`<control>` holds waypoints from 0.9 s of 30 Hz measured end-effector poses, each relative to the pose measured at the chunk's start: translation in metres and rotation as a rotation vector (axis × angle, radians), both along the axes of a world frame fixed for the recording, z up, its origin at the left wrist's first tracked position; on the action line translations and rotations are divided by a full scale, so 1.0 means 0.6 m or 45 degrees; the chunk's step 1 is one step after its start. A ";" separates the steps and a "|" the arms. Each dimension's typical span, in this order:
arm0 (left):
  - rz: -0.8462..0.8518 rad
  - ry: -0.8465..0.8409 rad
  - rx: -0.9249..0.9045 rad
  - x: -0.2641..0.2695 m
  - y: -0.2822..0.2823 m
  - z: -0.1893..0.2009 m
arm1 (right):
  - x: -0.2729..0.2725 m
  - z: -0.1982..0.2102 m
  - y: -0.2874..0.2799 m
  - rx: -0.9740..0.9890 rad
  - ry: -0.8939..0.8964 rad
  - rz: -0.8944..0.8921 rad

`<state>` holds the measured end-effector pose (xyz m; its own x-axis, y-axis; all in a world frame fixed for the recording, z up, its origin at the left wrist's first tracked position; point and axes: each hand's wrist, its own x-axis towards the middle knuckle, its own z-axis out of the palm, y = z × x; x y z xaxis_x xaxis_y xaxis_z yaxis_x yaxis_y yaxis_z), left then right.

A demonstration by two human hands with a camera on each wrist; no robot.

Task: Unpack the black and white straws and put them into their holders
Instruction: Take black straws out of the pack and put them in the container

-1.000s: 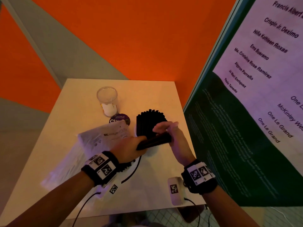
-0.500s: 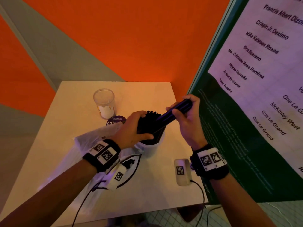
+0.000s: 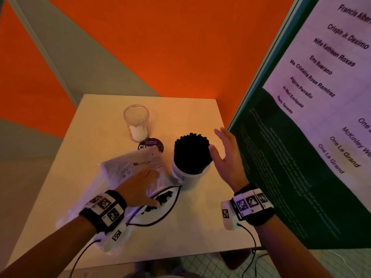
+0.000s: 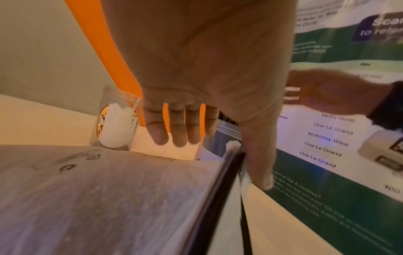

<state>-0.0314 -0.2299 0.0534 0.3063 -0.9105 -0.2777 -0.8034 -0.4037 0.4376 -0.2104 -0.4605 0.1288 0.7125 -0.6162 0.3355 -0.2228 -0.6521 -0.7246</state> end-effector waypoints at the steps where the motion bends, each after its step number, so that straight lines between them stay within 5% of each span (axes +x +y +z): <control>1: 0.007 -0.002 0.073 -0.001 0.002 0.000 | -0.001 0.010 0.016 -0.077 -0.081 0.035; 4: 0.052 0.019 0.118 0.003 0.007 0.011 | 0.009 0.026 0.084 -0.049 0.014 0.385; 9: 0.151 0.131 -0.087 0.008 0.007 0.040 | 0.071 -0.052 0.195 0.152 0.930 0.901; 18: 0.103 0.350 -0.293 0.015 0.022 0.069 | 0.186 -0.180 0.267 0.204 1.099 0.345; 22: 0.086 0.357 -0.290 0.019 0.027 0.072 | 0.198 -0.197 0.277 0.099 1.466 0.388; 27: 0.084 0.388 -0.266 0.021 0.034 0.070 | 0.208 -0.194 0.292 -0.030 1.610 0.335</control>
